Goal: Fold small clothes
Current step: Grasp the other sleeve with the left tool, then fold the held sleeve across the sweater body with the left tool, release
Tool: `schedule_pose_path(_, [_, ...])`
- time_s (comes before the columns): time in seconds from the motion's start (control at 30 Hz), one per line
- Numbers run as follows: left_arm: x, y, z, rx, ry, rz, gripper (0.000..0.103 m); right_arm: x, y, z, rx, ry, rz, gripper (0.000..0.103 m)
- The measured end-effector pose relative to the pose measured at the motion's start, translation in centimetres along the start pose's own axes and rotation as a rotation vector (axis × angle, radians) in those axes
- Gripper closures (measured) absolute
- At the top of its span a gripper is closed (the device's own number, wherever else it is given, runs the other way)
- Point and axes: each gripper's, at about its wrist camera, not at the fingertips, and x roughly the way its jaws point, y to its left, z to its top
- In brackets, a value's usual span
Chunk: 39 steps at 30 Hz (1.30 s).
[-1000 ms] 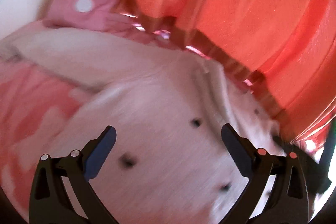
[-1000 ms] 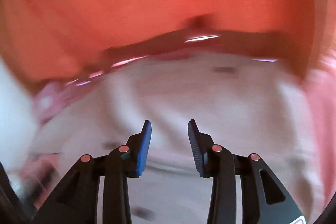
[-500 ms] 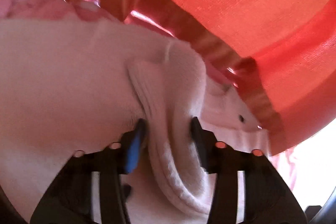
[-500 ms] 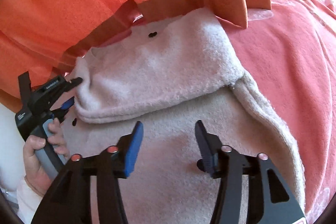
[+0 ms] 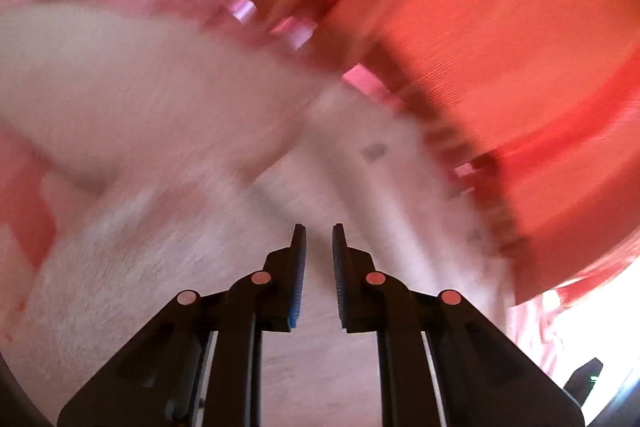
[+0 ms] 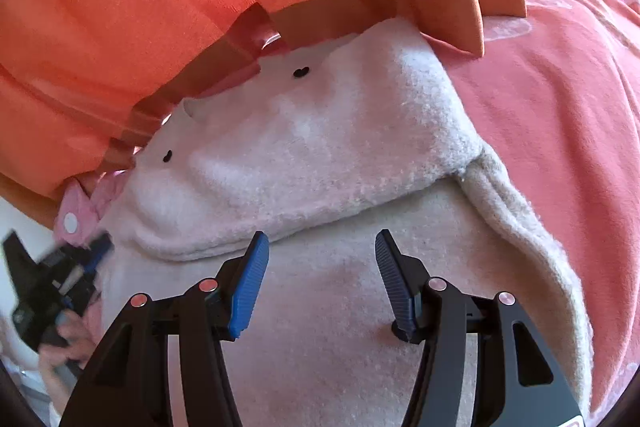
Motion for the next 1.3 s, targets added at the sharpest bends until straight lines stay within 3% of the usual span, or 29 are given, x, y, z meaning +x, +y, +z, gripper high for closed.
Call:
schedule_pose_path(0.1, [1.3,0.2,0.1,-0.045,0.023,-0.012,0.068,-0.5,-1.4,0.7,0.026,-0.041,-0.063,0.044])
schedule_pose_path(0.17, [2.0,-0.9,0.5,-0.055,0.008,-0.027,0.035,-0.6,-3.2,1.2,0.096,-0.046,-0.076,0.042])
schedule_pose_path(0.23, [3.3,-2.0,0.9,-0.078,0.015,-0.031,0.027,-0.3,-5.2,1.3,0.174,-0.021,-0.047,0.042])
schedule_pose_path(0.3, [3.3,-2.5,1.3,-0.077,0.007,-0.011,0.029,0.4,-6.4,1.5,0.228,0.002,0.009,0.042])
schedule_pose_path(0.33, [3.7,-3.0,1.7,-0.066,0.006,-0.024,0.048,0.6,-6.6,1.7,0.241,0.0,0.02,0.041])
schedule_pose_path(0.37, [4.1,-3.2,1.9,-0.058,0.019,-0.057,0.084,0.7,-6.7,1.9,0.244,-0.004,0.025,0.039])
schedule_pose_path(0.4, [4.6,-3.5,2.2,-0.057,0.043,-0.103,0.094,0.9,-6.8,2.3,0.249,-0.013,0.029,0.038])
schedule_pose_path(0.47, [3.7,-3.8,2.5,-0.07,0.008,-0.149,0.095,1.2,-7.0,2.9,0.26,-0.055,0.057,0.043])
schedule_pose_path(0.5, [2.6,-4.0,2.7,-0.044,-0.037,-0.157,0.095,1.1,-7.1,2.9,0.263,-0.077,0.066,0.056])
schedule_pose_path(0.53, [1.8,-4.2,2.8,-0.023,-0.068,-0.155,0.095,0.7,-7.5,3.0,0.27,-0.106,0.062,0.097])
schedule_pose_path(0.63, [-0.1,-3.6,2.5,-0.002,-0.123,-0.144,0.095,-1.6,-9.2,3.3,0.328,-0.204,0.145,0.096])
schedule_pose_path(0.7, [1.2,-2.4,1.8,0.003,-0.079,-0.085,0.095,-0.4,-9.7,3.0,0.312,-0.155,0.06,0.096])
schedule_pose_path(0.73, [3.0,-1.4,0.9,-0.003,-0.019,-0.02,0.095,0.6,-10.2,2.6,0.328,-0.109,0.038,0.097])
schedule_pose_path(0.8, [3.0,-0.1,0.1,-0.015,-0.056,-0.057,0.095,0.9,-10.5,2.0,0.371,-0.102,0.059,0.098])
schedule_pose_path(0.9, [2.7,-0.1,-0.2,0.002,-0.054,-0.056,0.094,-1.7,-8.6,2.7,0.267,-0.181,0.036,0.097])
schedule_pose_path(0.97, [2.8,0.2,-0.1,-0.002,-0.049,-0.065,0.093,-0.4,-8.1,2.3,0.209,-0.139,-0.082,0.097])
schedule_pose_path(1.0, [2.5,0.4,-0.2,-0.007,-0.044,-0.07,0.093,0.8,-8.6,1.8,0.224,-0.086,-0.093,0.099])
schedule_pose_path(1.1, [0.1,1.6,0.0,-0.026,-0.056,-0.076,0.09,-1.8,-7.9,0.9,0.268,-0.099,-0.084,0.091])
schedule_pose_path(1.13, [-1.8,2.6,0.0,-0.028,-0.087,-0.066,0.087,-2.7,-7.5,0.6,0.258,-0.115,-0.085,0.083])
schedule_pose_path(1.23, [-6.1,5.7,0.9,-0.039,-0.18,0.028,0.053,-5.1,-4.6,-0.9,0.166,-0.152,-0.09,0.07])
schedule_pose_path(1.3, [-9.3,9.6,2.3,-0.086,-0.258,0.141,0.045,-5.1,-2.8,-0.9,0.103,-0.179,-0.074,0.066])
